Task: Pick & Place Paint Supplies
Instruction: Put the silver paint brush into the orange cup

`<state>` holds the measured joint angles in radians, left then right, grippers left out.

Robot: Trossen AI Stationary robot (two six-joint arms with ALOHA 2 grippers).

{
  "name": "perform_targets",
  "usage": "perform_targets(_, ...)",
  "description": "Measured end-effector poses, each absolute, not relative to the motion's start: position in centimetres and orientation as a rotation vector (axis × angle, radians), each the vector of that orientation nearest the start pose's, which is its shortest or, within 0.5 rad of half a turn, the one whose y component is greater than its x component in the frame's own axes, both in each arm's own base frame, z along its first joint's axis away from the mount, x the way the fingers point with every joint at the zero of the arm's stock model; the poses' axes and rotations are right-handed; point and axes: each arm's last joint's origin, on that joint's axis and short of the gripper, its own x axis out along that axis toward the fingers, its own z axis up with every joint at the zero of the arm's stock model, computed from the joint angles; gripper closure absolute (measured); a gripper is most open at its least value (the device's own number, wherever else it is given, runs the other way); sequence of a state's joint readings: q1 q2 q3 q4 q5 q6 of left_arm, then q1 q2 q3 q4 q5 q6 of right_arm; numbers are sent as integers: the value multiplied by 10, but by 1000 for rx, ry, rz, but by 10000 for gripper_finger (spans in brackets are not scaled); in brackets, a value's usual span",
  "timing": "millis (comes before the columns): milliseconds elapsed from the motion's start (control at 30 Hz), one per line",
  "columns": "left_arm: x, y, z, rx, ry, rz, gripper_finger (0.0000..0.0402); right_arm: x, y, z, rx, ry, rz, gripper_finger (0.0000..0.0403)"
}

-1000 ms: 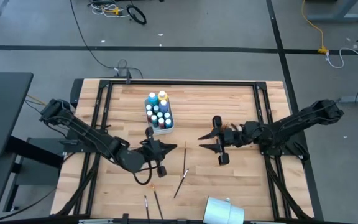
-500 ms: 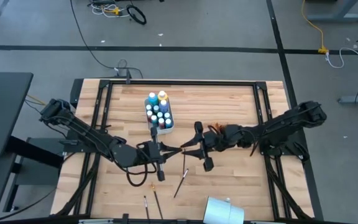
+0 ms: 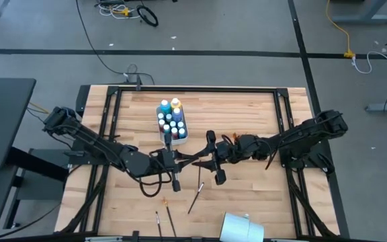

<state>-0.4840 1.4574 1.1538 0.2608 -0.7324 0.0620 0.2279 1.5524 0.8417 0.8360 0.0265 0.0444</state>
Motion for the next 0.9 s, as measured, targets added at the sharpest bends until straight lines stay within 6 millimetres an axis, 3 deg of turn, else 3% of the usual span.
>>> perform_targets(333,303,-135,346,84,43,234,399,327,75,265,34,-118,201,389)
perform_targets(533,303,-135,343,104,73,236,382,328,75,263,30,-102,190,370)
perform_targets(633,303,-135,342,109,79,236,369,326,74,264,18,-87,179,379)
perform_targets(900,302,-135,336,143,135,232,350,301,71,283,-19,25,85,389)
